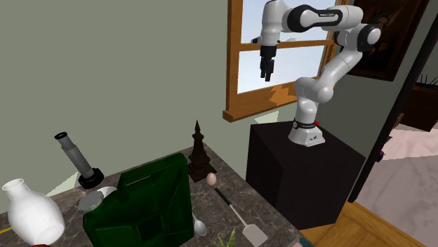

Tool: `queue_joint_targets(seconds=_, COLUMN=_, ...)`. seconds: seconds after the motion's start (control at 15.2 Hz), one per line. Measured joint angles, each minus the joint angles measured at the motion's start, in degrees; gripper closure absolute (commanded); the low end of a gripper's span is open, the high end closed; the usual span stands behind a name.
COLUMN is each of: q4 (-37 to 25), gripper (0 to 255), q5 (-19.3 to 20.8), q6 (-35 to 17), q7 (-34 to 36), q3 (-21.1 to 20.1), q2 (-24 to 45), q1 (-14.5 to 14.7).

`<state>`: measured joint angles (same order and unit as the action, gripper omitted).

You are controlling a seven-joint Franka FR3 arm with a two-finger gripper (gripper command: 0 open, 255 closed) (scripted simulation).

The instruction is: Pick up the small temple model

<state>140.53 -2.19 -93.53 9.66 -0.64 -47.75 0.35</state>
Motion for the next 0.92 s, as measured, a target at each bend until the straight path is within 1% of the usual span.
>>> queue_joint_targets(seconds=0.07, q4=0.0, gripper=0, q5=0.0, q6=0.0, q7=0.0, q3=0.0, q2=0.0, q1=0.0)
queue_joint_targets(seconds=0.2, q4=-0.6, gripper=0, q5=-1.0, q6=-1.4, q7=1.9, q3=-0.8, q2=2.6, q1=-0.1)
queue_joint_targets(seconds=0.53, q4=-5.7, gripper=0, q5=-4.5, q6=-5.8, q7=9.6, q3=-4.0, q2=13.9, q1=-0.5)
queue_joint_targets(seconds=0.92, q4=-13.4, gripper=0, q5=-7.5, q6=-10.2, q7=18.4, q3=-6.7, q2=28.1, q1=-1.2)
